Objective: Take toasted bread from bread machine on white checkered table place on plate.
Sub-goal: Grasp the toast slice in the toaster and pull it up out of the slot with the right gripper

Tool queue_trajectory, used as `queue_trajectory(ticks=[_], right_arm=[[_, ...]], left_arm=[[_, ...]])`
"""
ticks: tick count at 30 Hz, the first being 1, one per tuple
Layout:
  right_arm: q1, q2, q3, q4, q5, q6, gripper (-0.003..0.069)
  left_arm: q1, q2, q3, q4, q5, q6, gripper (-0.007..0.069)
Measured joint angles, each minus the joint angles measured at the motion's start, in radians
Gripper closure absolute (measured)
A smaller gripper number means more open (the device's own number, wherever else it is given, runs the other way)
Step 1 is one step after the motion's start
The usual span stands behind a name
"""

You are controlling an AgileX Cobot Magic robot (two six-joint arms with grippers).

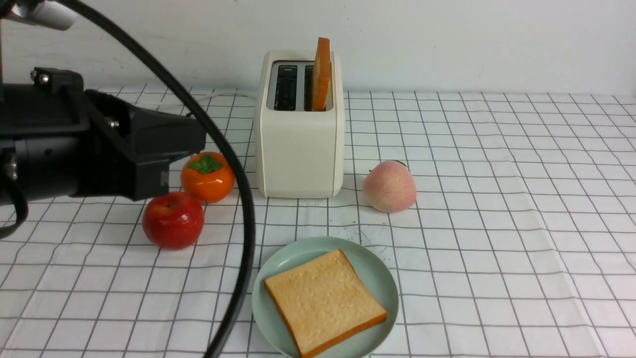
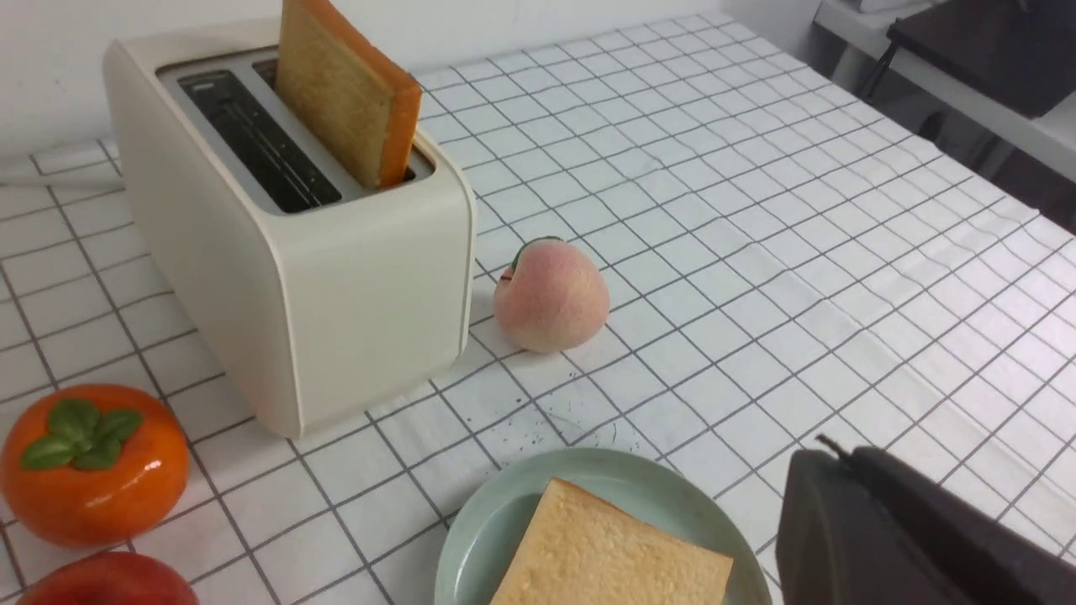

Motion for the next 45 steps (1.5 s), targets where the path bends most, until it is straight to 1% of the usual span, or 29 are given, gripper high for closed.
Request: queue_trajectory(ticks=[6,9,10,11,12,13,14,15,18,20,22,23,24,25,27,28,29,30,32,33,34,35,37,38,39,40,43,45], right_arm=[[0.0,0.0,0.003,-0.004,-0.024,0.0,0.0418],[0.0,0.0,0.008,0.033,-0.053,0.031,0.0418],[0.0,0.0,0.012,0.083,-0.069,0.061,0.0418],[0.0,0.0,0.012,0.093,-0.072,0.061,0.0418],[0.0,0.0,0.015,0.168,-0.103,0.101,0.0418],[0.0,0.0,0.015,0.211,-0.127,0.118,0.0418],[0.0,0.0,0.015,0.286,-0.182,0.138,0.0418],[0.0,0.0,0.015,0.307,-0.188,0.141,0.0418],[0.0,0.0,0.015,0.486,-0.267,0.154,0.0418],[0.002,0.0,0.0,0.54,-0.242,0.147,0.0425],[0.015,0.032,-0.062,0.57,-0.158,0.099,0.0456],[0.017,0.032,-0.071,0.571,-0.148,0.092,0.0461],[0.032,0.115,-0.166,0.578,-0.047,0.018,0.0508],[0.035,0.127,-0.178,0.578,-0.035,-0.004,0.0514],[0.044,0.312,-0.351,0.568,0.138,-0.151,0.0589],[0.044,0.343,-0.366,0.567,0.151,-0.162,0.0594],[0.044,0.44,-0.466,0.555,0.243,-0.215,0.0629],[0.044,0.553,-0.549,0.545,0.313,-0.257,0.065],[0.044,0.677,-0.666,0.523,0.395,-0.284,0.0658],[0.044,0.779,-0.739,0.507,0.433,-0.293,0.0657],[0.044,0.832,-0.797,0.494,0.458,-0.295,0.0657],[0.044,0.845,-0.809,0.492,0.462,-0.297,0.0657],[0.048,0.998,-0.947,0.473,0.495,-0.299,0.0657],[0.048,1.008,-0.957,0.474,0.496,-0.299,0.0657],[0.071,1.084,-1.027,0.467,0.503,-0.296,0.0657],[0.075,1.102,-1.057,0.463,0.505,-0.292,0.0657],[0.192,1.25,-1.232,0.39,0.51,-0.243,0.0657],[0.274,1.328,-1.328,0.31,0.514,-0.201,0.0657]], left_arm=[[0.0,0.0,0.0,0.003,0.023,-0.011,0.0638],[0.0,0.0,0.0,0.006,0.037,-0.012,0.0638],[0.0,0.0,0.0,0.008,0.04,-0.012,0.0638],[0.0,0.0,0.0,0.008,0.04,-0.012,0.0638],[0.0,0.0,0.0,0.008,0.043,-0.013,0.0638],[0.0,0.0,0.0,0.008,0.044,-0.013,0.0638],[0.0,0.0,0.0,0.008,0.044,-0.014,0.0638],[0.0,0.0,0.0,0.008,0.044,-0.014,0.0638],[0.0,0.0,0.0,0.008,0.045,-0.014,0.0638],[0.0,0.0,0.0,0.008,0.045,-0.014,0.0638],[0.0,0.0,0.0,0.008,0.045,-0.014,0.0638],[0.0,0.0,0.0,0.008,0.045,-0.014,0.0638],[0.0,0.0,0.0,0.008,0.045,-0.014,0.0638],[0.0,0.0,0.0,0.008,0.045,-0.014,0.0638],[0.0,0.0,0.0,0.008,0.045,-0.014,0.0638],[0.0,0.0,0.0,0.008,0.045,-0.014,0.0638],[0.0,0.0,0.0,0.008,0.045,-0.014,0.0638],[0.0,0.0,0.0,0.008,0.047,-0.014,0.0638],[0.0,0.0,0.0,0.011,0.047,-0.014,0.0638],[0.0,0.0,0.0,0.013,0.047,-0.014,0.0638],[0.0,0.0,0.0,0.015,0.047,-0.014,0.0638],[0.0,0.0,0.0,0.015,0.047,-0.014,0.0638],[0.0,0.0,0.0,0.024,0.047,-0.014,0.0638],[0.0,0.0,0.0,0.025,0.047,-0.014,0.0638],[0.0,0.0,0.0,0.034,0.047,-0.014,0.0638],[0.0,0.0,0.0,0.034,0.047,-0.014,0.0638],[0.0,0.0,0.0,0.039,0.047,-0.014,0.0638],[0.0,0.0,0.0,0.041,0.047,-0.014,0.0638]])
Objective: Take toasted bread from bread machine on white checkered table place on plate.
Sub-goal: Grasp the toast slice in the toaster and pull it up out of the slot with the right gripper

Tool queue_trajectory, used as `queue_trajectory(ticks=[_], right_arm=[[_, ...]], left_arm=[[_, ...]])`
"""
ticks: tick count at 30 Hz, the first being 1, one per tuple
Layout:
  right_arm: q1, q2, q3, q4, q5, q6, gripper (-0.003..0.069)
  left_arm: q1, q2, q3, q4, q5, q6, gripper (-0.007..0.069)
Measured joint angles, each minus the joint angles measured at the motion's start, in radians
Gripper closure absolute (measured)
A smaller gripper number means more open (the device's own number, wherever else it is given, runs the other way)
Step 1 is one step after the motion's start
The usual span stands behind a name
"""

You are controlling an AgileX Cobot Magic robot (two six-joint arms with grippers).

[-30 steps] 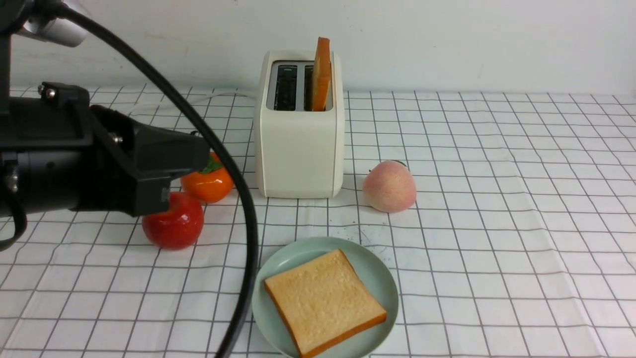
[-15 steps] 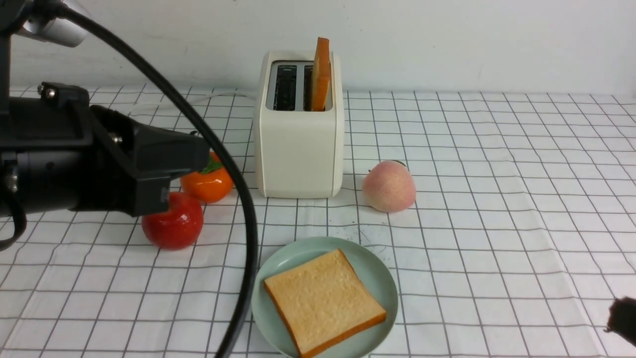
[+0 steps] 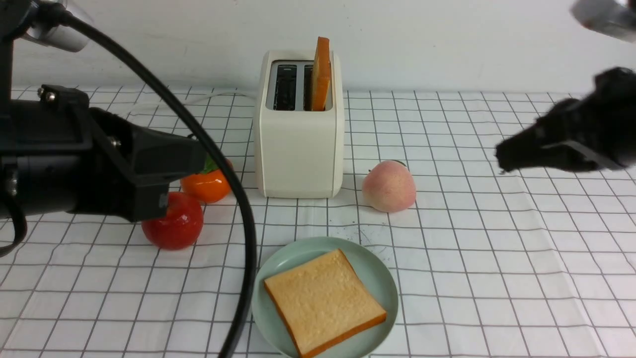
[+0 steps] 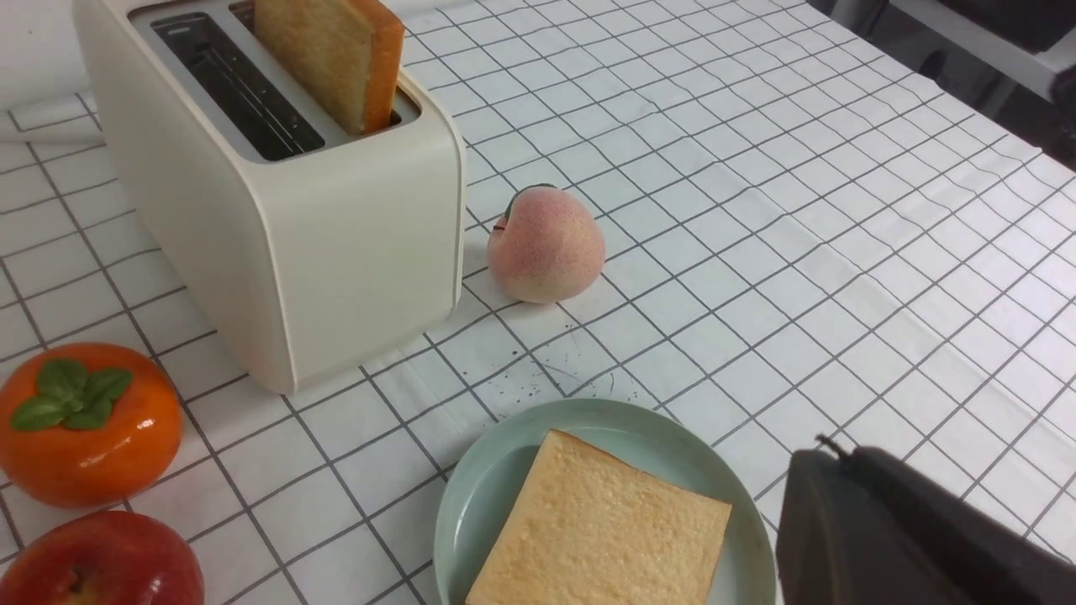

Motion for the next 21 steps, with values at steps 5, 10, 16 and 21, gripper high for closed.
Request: queue_trajectory(ticks=[5,10,16,21], right_arm=[[0.119,0.148,-0.202,-0.155,0.028,0.127,0.0643],[0.145,0.243,-0.345,-0.206,0.018,0.189,0.0564],[0.166,0.352,-0.419,-0.194,-0.087,0.2,0.0373],[0.17,0.436,-0.424,-0.137,-0.263,0.2,0.0232]], left_arm=[[0.0,0.0,0.0,0.001,0.008,0.0,0.0638],[0.0,0.0,0.0,0.001,0.013,0.0,0.0638],[0.0,0.0,0.0,0.002,0.014,0.0,0.0638],[0.0,0.0,0.0,0.002,0.015,-0.001,0.0638]])
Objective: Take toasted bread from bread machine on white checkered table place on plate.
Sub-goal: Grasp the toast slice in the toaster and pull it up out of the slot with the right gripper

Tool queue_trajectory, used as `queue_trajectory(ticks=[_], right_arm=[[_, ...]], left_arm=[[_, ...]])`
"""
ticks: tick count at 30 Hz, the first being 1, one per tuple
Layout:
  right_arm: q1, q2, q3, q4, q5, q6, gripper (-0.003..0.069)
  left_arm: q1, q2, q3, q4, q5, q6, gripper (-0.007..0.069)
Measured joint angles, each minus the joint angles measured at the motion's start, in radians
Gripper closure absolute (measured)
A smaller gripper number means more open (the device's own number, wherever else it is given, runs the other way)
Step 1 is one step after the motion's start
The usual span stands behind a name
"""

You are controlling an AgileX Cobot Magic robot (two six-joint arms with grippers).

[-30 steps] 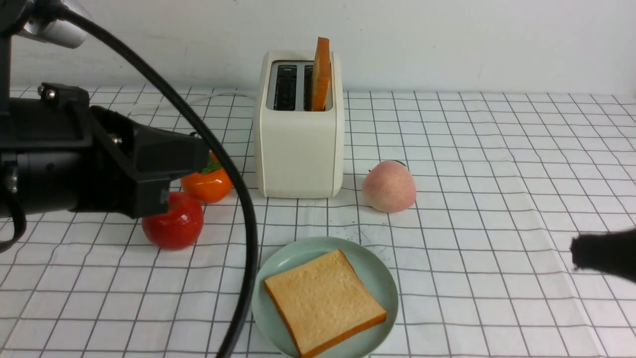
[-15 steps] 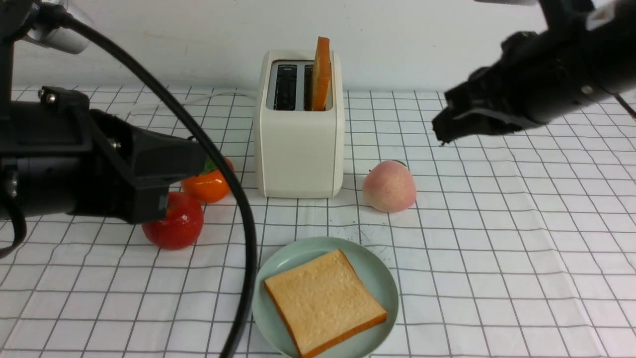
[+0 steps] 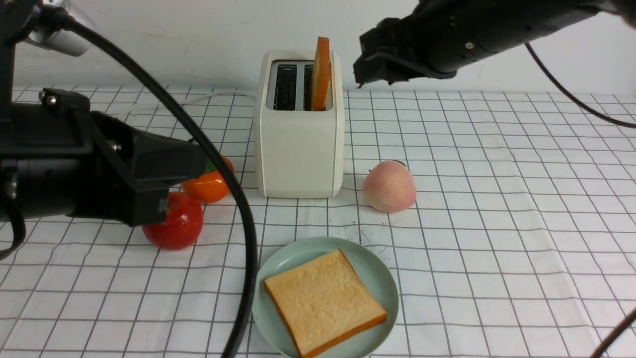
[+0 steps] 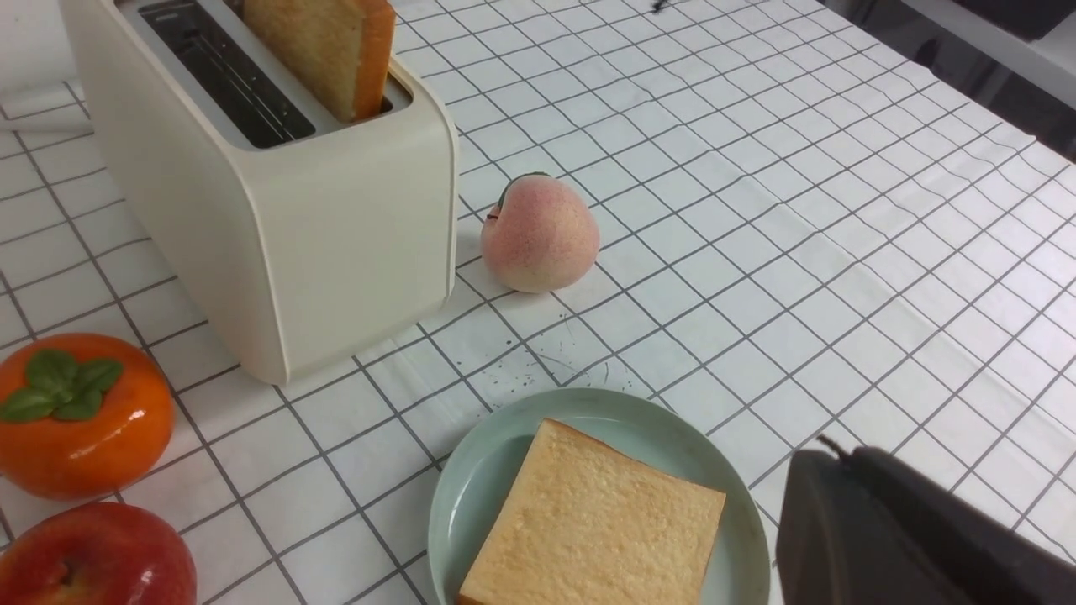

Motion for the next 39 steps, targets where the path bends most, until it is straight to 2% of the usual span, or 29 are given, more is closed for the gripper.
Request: queue_trajectory(ticks=[4,10,17,22,26,28,29,30,31,32,33,35,39], right_arm=[[0.012,0.075,-0.005,0.054,-0.147,-0.01,0.0184],[0.014,0.208,-0.08,0.077,-0.29,-0.046,0.0175],[0.014,0.358,-0.244,0.079,-0.292,-0.05,0.0175],[0.014,0.415,-0.284,0.058,-0.29,-0.05,0.0195],[0.014,0.435,-0.291,0.039,-0.288,-0.05,0.0292],[0.014,0.438,-0.291,0.038,-0.294,-0.05,0.0364],[0.014,0.438,-0.291,0.038,-0.294,-0.05,0.0364],[0.014,0.439,-0.291,0.038,-0.301,-0.049,0.0436],[0.014,0.439,-0.291,0.038,-0.301,-0.049,0.0445],[0.014,0.439,-0.292,0.038,-0.303,-0.049,0.0512],[0.014,0.439,-0.292,0.037,-0.306,-0.049,0.0536],[0.014,0.439,-0.292,0.036,-0.309,-0.049,0.0563],[0.014,0.439,-0.293,0.034,-0.314,-0.049,0.0562]], left_arm=[[0.0,0.0,0.0,0.001,0.0,0.0,0.0638],[0.0,0.0,0.0,0.001,0.0,0.0,0.0638],[0.0,0.0,0.0,0.001,0.0,0.0,0.0638],[0.0,0.0,0.0,0.001,0.0,0.0,0.0638],[0.0,0.0,0.0,0.001,0.0,-0.001,0.0638],[0.0,0.0,0.0,0.001,0.0,-0.001,0.0638],[0.0,0.0,0.0,0.001,0.0,-0.001,0.0638],[0.0,0.0,0.0,0.001,0.0,-0.001,0.0638],[0.0,0.0,0.0,0.001,0.0,-0.001,0.0638],[0.0,0.0,0.0,0.001,0.0,-0.003,0.0638],[0.0,0.0,0.0,0.001,0.0,-0.003,0.0638],[0.0,0.0,0.0,0.001,0.0,-0.004,0.0638],[0.0,0.0,0.0,0.001,0.0,-0.004,0.0638]])
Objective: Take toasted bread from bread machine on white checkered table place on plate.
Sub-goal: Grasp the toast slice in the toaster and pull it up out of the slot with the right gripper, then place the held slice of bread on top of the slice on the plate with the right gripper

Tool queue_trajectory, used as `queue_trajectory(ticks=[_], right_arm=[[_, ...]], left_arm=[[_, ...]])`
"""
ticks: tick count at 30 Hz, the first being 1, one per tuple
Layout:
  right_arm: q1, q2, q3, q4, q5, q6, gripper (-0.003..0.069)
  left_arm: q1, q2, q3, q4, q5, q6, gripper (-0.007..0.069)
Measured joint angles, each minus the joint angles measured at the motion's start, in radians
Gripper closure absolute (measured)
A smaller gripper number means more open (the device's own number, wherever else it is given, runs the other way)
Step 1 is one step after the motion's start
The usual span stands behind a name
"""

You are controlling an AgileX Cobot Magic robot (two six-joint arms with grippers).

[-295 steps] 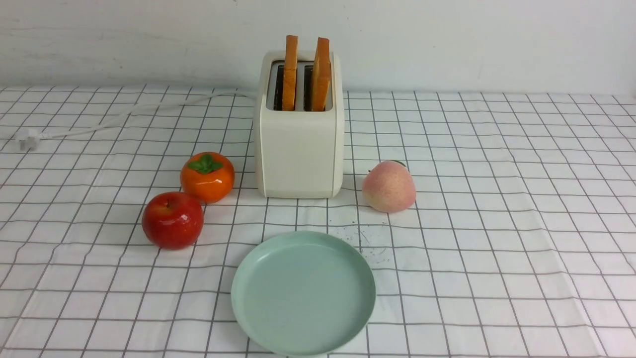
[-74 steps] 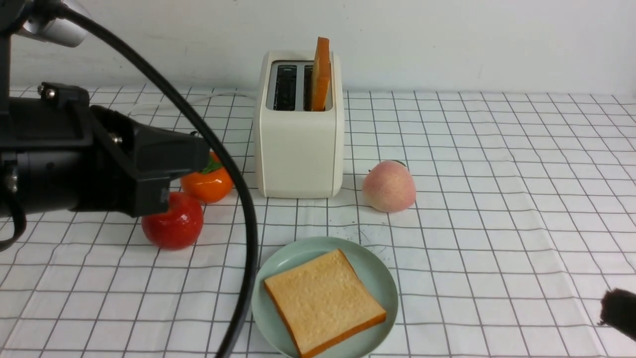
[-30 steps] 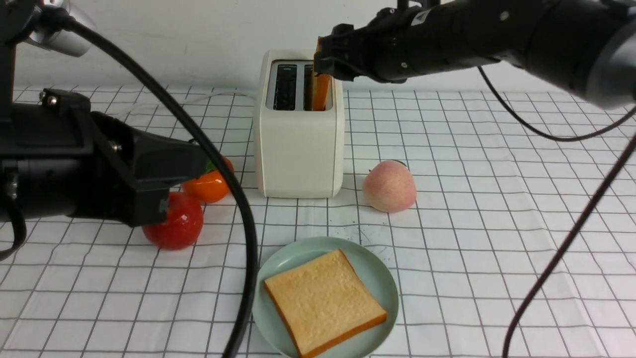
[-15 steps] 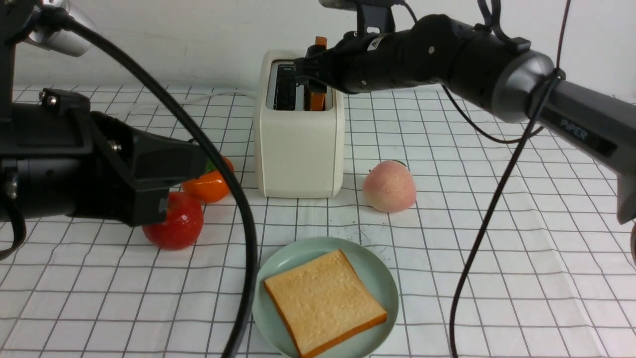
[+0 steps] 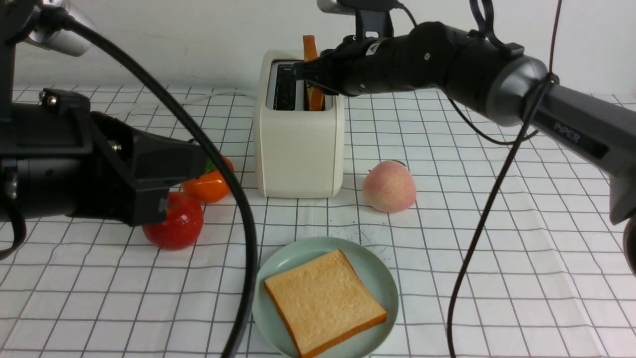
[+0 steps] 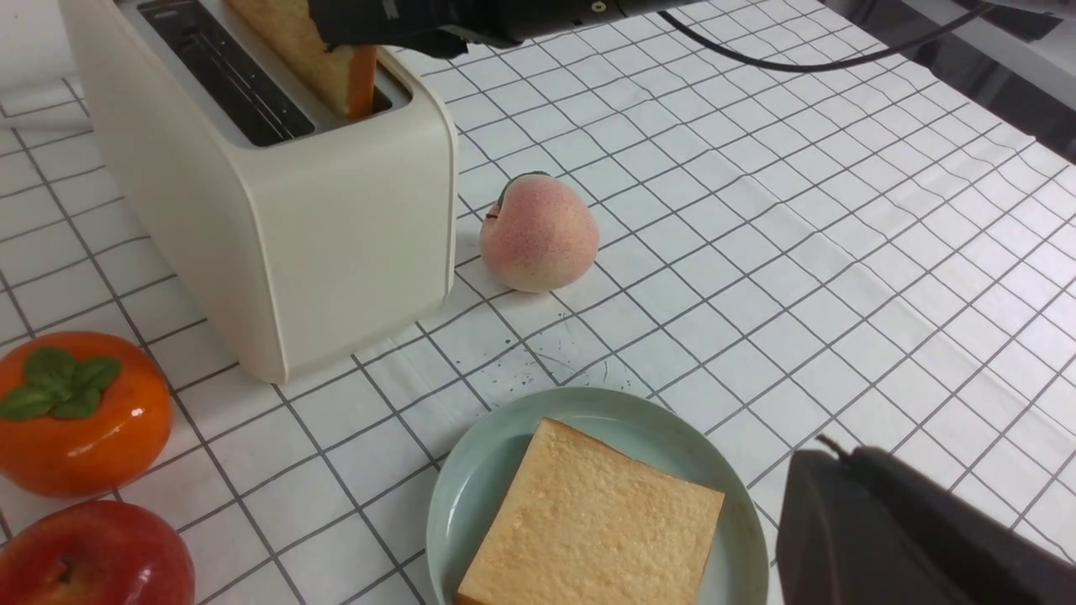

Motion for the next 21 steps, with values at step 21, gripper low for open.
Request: queue_trajectory(ticks=[21], right_arm=[[0.0,-0.408,-0.008,-0.018,0.461,-0.053,0.0562]], left_arm=[[0.0,0.0,0.0,0.001,0.015,0.0,0.0638]])
